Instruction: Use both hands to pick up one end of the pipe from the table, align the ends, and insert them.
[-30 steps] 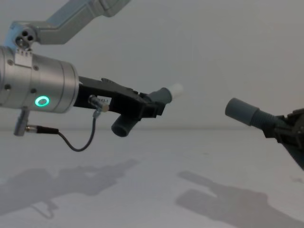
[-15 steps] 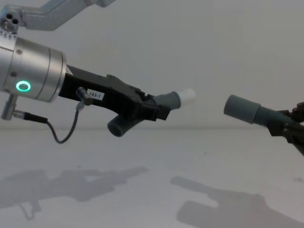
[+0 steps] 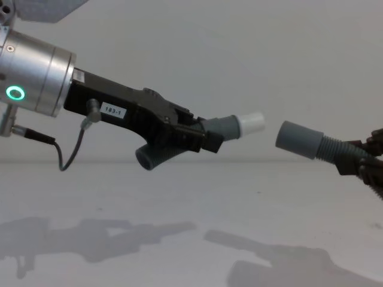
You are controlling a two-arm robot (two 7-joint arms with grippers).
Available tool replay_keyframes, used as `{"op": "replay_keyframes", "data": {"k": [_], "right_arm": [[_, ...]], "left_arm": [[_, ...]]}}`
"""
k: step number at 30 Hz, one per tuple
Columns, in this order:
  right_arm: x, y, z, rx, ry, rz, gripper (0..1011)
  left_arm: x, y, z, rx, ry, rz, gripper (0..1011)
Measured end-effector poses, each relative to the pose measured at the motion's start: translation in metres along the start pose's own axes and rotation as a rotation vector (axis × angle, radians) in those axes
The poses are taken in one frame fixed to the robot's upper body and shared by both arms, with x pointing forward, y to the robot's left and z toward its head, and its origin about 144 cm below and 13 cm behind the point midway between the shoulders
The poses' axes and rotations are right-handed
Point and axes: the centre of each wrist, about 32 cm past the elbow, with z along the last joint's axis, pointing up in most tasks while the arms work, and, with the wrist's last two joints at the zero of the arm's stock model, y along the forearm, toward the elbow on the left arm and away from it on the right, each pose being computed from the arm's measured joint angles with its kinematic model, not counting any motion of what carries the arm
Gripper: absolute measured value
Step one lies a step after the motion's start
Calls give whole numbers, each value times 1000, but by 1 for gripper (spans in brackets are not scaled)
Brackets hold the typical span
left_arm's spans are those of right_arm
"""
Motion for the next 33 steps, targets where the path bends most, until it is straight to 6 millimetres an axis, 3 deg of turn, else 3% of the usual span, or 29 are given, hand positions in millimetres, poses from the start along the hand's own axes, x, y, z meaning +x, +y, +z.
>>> {"op": "replay_keyframes", "data": {"k": [33], "right_arm": [[11,-6,-13,70,3,139,149]], "left_arm": [[25,4,17,120,-114,-190,336]]}}
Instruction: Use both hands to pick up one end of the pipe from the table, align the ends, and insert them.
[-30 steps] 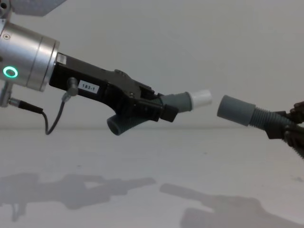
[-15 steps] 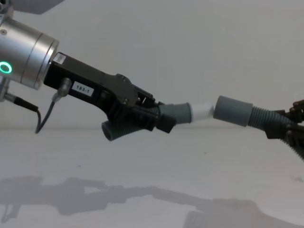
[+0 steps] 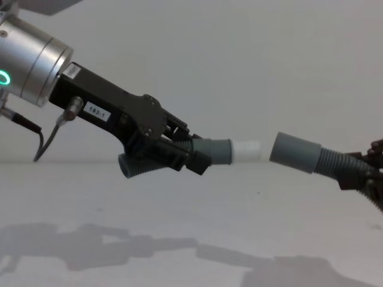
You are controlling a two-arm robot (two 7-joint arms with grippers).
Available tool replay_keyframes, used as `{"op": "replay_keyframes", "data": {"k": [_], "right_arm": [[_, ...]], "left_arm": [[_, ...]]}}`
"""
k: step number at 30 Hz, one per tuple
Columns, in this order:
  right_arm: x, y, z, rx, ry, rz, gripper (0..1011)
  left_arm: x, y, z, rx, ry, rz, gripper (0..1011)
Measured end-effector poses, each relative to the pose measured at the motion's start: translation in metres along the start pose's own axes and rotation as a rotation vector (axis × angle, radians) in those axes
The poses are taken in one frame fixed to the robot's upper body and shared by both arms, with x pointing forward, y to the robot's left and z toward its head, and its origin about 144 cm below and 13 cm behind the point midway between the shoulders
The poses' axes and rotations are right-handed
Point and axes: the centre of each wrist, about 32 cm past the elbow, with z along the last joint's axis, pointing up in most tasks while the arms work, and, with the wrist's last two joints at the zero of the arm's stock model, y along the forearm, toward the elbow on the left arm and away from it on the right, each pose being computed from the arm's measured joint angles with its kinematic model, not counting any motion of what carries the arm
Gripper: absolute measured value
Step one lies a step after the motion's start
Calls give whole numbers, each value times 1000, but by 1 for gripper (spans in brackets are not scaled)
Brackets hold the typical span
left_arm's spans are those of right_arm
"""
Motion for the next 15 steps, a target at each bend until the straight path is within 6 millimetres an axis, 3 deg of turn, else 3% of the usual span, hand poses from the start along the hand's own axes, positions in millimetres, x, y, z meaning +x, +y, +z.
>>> {"op": "replay_keyframes", "data": {"k": [15], "right_arm": [[3,0,-9,-18,-5,40,149]], "left_arm": [[2,5,2,2,-19,5,336]]}}
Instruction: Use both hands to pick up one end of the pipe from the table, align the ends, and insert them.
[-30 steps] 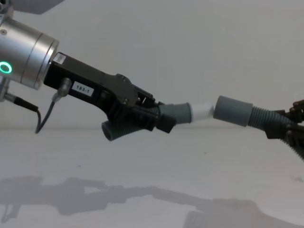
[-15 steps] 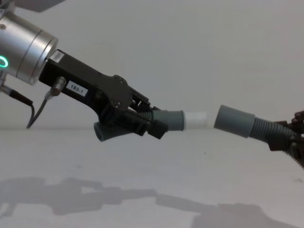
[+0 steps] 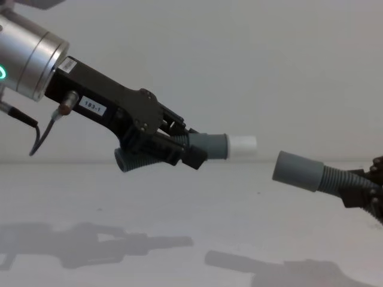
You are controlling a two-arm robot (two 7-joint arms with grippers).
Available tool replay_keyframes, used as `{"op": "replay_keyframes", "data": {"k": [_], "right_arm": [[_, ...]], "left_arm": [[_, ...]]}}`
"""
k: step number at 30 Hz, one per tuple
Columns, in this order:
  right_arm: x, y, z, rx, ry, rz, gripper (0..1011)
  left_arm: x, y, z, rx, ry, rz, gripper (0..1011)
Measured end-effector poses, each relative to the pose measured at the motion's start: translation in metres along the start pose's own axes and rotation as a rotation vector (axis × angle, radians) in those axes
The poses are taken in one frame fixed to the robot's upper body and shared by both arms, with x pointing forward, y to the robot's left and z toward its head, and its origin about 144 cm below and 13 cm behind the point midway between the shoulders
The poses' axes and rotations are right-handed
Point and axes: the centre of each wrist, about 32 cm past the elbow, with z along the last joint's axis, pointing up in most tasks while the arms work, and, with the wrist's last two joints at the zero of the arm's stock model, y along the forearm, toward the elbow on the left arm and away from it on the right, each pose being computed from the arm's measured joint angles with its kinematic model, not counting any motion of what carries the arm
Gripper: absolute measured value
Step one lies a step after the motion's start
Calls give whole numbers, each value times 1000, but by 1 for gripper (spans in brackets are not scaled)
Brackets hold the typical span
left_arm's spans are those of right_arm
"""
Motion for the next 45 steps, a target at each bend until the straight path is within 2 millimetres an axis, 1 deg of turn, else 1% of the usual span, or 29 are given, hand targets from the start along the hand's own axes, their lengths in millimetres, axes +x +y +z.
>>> {"op": "replay_keyframes", "data": {"k": [23,45], "right_arm": [[3,3,-4,25,14,37,148],[6,5,-8,38,23,48,148]], "left_arm": [[3,0,-4,-8,-4,-68,336],[6,-5,-2,-40,11,-100,336]]}}
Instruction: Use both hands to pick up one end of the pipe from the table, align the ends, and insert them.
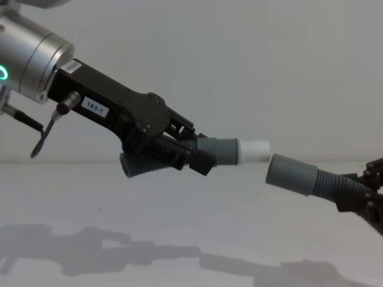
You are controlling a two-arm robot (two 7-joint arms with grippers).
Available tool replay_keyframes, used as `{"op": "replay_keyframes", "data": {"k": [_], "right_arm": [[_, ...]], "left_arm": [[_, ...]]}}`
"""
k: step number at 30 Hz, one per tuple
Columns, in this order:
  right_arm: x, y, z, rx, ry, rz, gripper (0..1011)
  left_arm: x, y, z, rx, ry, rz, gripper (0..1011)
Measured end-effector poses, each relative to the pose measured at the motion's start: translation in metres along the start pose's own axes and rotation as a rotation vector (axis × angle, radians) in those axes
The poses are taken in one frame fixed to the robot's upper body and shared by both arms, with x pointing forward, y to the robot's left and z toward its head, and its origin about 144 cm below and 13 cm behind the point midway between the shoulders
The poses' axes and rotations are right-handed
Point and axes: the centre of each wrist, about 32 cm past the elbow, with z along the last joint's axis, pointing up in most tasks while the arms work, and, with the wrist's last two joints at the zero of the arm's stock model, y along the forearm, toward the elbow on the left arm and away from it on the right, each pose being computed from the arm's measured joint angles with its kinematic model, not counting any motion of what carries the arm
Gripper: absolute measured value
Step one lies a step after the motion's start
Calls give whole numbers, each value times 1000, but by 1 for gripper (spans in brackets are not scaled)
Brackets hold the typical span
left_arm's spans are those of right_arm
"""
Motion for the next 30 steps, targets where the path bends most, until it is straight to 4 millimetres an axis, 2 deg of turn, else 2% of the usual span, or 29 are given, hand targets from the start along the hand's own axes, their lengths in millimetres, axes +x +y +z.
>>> {"op": "replay_keyframes", "data": {"k": [30], "right_arm": [[9,3,-5,8,21,3,144]], "left_arm": [[8,-3,-6,10,24,-19,336]]}}
